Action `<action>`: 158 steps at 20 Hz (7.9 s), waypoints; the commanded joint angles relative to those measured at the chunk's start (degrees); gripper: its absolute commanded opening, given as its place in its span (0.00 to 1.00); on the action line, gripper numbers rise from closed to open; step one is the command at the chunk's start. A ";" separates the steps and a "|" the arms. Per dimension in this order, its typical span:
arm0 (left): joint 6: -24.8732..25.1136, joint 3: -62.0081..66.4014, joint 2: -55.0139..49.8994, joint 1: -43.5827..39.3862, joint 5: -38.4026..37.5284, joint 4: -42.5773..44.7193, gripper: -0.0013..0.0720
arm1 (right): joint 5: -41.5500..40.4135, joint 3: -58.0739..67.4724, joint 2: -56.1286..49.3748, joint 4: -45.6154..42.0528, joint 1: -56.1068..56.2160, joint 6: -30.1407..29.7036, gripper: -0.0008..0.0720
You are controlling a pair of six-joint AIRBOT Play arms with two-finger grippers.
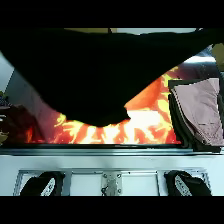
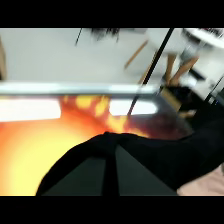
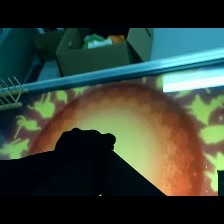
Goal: Fold the clothes and pants, and hang the long-sleeved shirts on hangers.
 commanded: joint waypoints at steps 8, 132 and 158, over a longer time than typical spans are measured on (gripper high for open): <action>-10.27 4.94 5.11 -0.96 -2.89 4.57 0.03 | 12.07 3.50 9.68 -6.05 -0.20 8.66 0.03; -8.87 11.98 5.07 -4.31 -1.25 6.01 0.03 | 3.52 8.50 6.32 -2.16 4.76 2.45 0.03; -6.45 16.96 -70.77 -2.25 7.37 10.01 0.03 | -4.87 8.61 -56.00 -9.22 8.20 9.51 0.03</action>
